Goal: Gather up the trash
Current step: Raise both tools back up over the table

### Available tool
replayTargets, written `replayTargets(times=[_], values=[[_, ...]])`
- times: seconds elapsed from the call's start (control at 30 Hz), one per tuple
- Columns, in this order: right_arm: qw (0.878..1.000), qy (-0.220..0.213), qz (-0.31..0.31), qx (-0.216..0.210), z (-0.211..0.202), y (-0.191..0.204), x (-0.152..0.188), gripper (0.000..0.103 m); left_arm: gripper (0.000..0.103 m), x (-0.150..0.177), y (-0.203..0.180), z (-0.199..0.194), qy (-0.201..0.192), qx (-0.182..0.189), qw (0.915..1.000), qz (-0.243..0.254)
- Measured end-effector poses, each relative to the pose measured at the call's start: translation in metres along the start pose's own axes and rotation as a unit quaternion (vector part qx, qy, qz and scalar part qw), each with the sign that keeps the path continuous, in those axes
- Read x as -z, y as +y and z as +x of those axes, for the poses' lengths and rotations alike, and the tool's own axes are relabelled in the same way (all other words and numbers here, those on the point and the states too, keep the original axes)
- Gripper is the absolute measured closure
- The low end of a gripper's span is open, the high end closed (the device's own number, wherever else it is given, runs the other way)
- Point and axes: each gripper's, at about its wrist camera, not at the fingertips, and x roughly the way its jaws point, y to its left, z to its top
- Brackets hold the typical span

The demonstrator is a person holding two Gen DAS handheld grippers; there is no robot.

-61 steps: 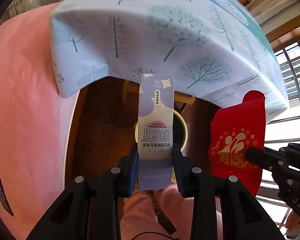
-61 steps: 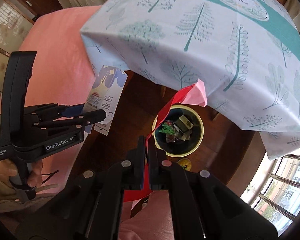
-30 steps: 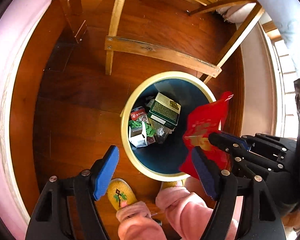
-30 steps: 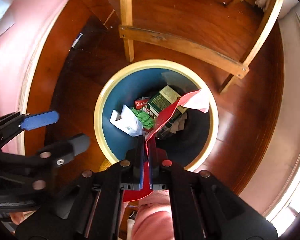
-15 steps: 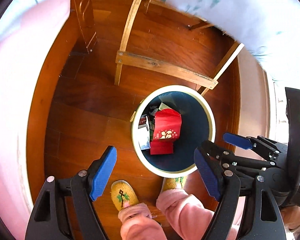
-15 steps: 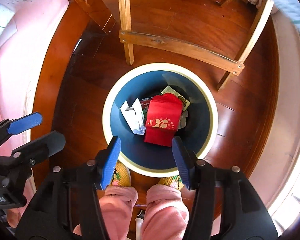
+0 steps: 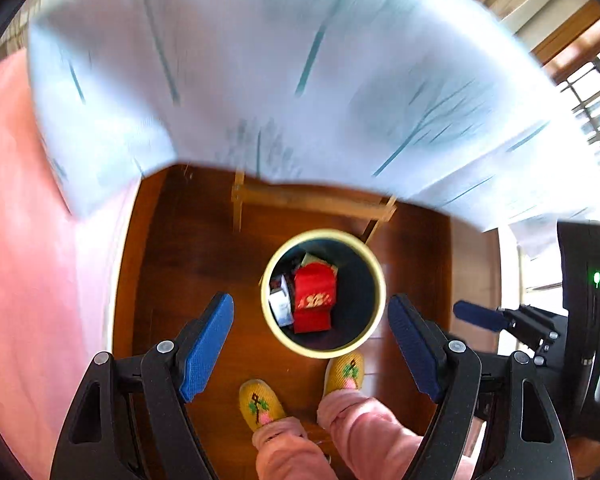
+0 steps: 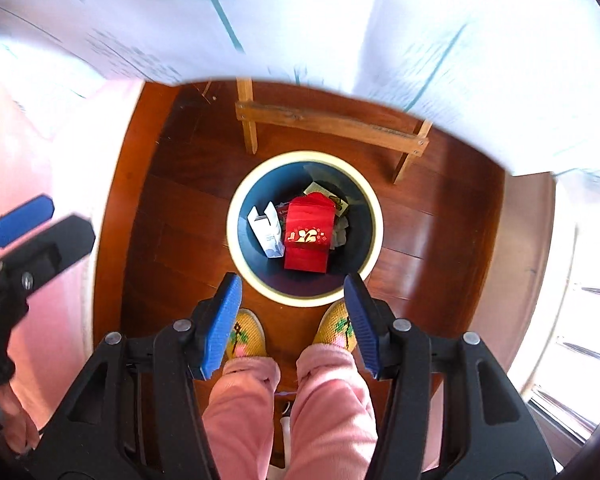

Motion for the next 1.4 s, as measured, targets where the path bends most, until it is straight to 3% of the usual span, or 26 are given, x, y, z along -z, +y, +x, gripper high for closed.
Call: replayTargets(times=[0.23, 0.5, 0.77, 1.07, 1.4], values=[[0.999, -0.035, 0.011, -0.008, -0.093, 0.002, 0.002, 0.053, 0.022, -0.025, -0.033, -0.09, -0.081, -0.001, 0.9963, 0.027], [0.994, -0.096, 0.045, -0.006, -0.184, -0.013, 0.001, 0.053, 0.022, -0.054, -0.068, -0.164, -0.127, -0.006, 0.9894, 0.071], [0.983, -0.163, 0.08, 0.004, -0.257, -0.03, -0.014, 0.053, 0.022, -0.082, -0.084, -0.217, -0.154, -0.018, 0.9852, 0.072], [0.966, -0.236, 0.106, 0.013, -0.334, -0.037, -0.03, 0.053, 0.022, -0.108, -0.107, -0.272, -0.191, -0.023, 0.9735, 0.123], [0.943, -0.308, 0.127, 0.014, -0.387, -0.039, -0.057, 0.053, 0.022, -0.151, -0.106, -0.309, -0.224, -0.044, 0.9655, 0.125]])
